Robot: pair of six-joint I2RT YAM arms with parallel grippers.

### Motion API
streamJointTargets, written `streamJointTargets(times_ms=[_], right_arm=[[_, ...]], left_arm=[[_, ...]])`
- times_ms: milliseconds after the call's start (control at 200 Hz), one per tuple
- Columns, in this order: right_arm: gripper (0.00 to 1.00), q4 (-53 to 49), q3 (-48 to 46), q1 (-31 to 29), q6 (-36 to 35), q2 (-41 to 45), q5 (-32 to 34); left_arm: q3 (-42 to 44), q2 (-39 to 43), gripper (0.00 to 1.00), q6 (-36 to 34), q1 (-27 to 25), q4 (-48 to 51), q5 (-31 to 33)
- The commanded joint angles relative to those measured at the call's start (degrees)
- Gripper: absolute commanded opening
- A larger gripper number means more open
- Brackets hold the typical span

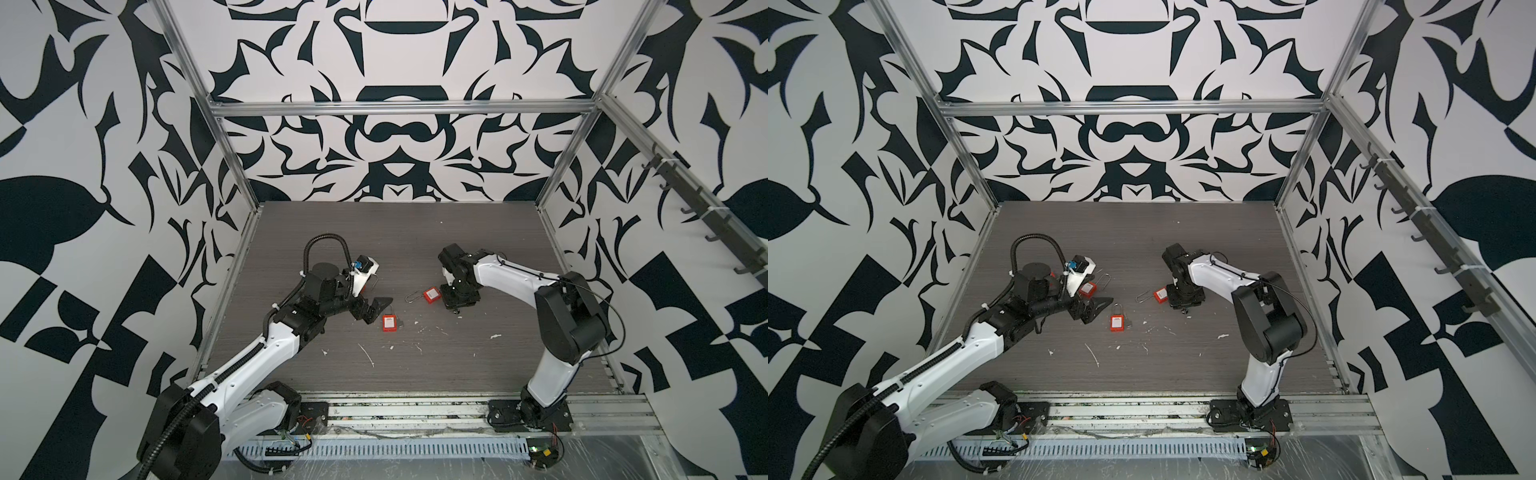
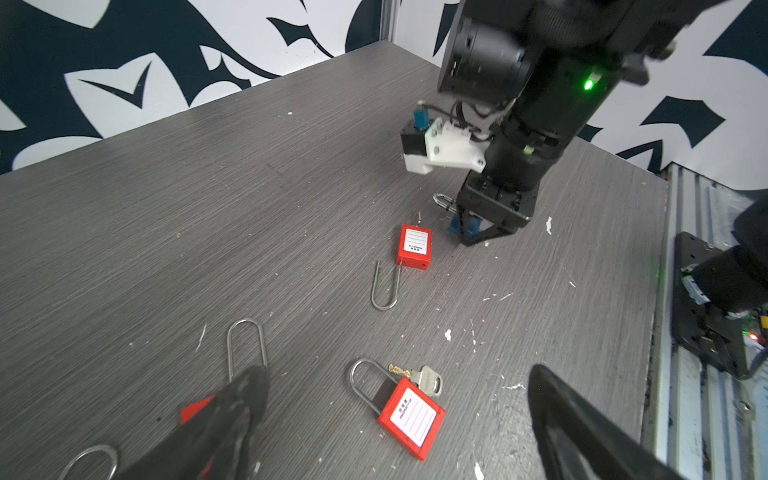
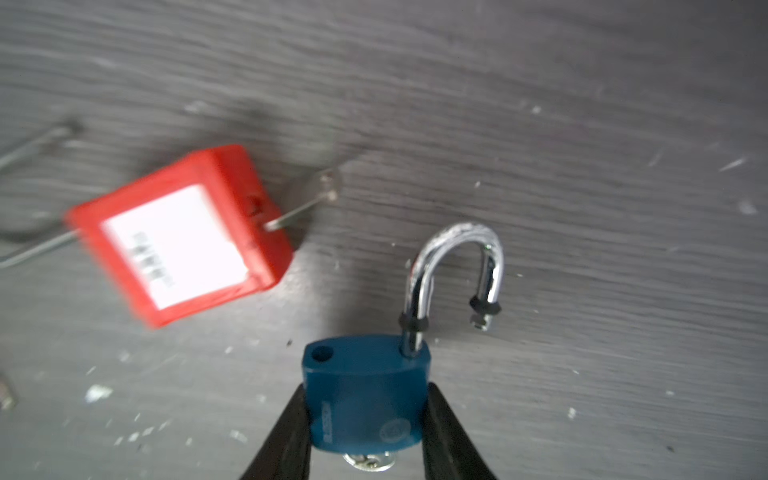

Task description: Lock with the key

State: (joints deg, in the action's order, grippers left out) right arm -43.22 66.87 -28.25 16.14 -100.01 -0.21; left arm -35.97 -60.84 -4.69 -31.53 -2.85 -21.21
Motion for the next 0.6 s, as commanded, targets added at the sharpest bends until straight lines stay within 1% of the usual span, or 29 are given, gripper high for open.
streamJointTargets(times_ms=[0,45,125,190,240,300,400,490,515,570,580,595], right_arm=[[0.28,-0.81,0.19,-0.58,-8.32,5.70,-3.49],[0.28,-0.72,-0.02,-0.81,-11.63,7.39,-4.99],[0.26,-0.50,-0.65,-1.56,-16.88,10.07,-6.04],[0.24,-0.25,-1.86,-2.16,-23.07,12.72,-7.62],[0.23,0.04,-2.89,-2.43,-27.58,15.04,-9.57],[0.22,0.61,-4.25,-2.65,-34.17,18.08,-12.48],[0.21,1.86,-5.82,-2.73,-40.78,22.30,-17.89],[0.18,1.97,-6.23,-2.76,-45.86,24.15,-22.60],[0.15,1.22,-6.15,-2.73,-47.90,24.33,-24.29],[0.13,-1.00,-5.51,-2.77,-51.48,24.09,-26.63],[0.13,-1.47,-5.32,-2.71,-51.85,23.94,-26.83],[0.12,-2.07,-4.94,-2.73,-52.29,23.73,-27.18]], left_arm=[[-1.04,-0.10,0.99,-1.97,-0.27,-2.15,-5.22],[-0.80,-0.17,0.99,-3.03,-0.23,-2.79,-7.05],[-0.24,-0.19,0.99,-4.55,-0.22,-4.07,-8.38],[0.84,-0.04,0.99,-4.62,-0.25,-6.76,-9.01],[1.31,-0.08,0.99,-6.66,-0.26,-7.67,-10.49],[1.29,-0.36,0.99,-11.50,-0.21,-7.04,-13.30],[0.50,-1.69,1.00,-19.53,-0.27,-6.73,-17.07],[-0.44,-3.64,0.90,-29.40,-0.61,-7.09,-20.62],[-0.86,-4.58,0.88,-32.00,-0.74,-7.11,-21.04],[-1.86,-6.64,0.86,-35.58,-0.97,-7.42,-20.80],[-2.14,-7.01,0.83,-36.10,-0.99,-7.45,-20.80],[-2.46,-7.55,0.81,-36.85,-1.02,-7.53,-20.80]])
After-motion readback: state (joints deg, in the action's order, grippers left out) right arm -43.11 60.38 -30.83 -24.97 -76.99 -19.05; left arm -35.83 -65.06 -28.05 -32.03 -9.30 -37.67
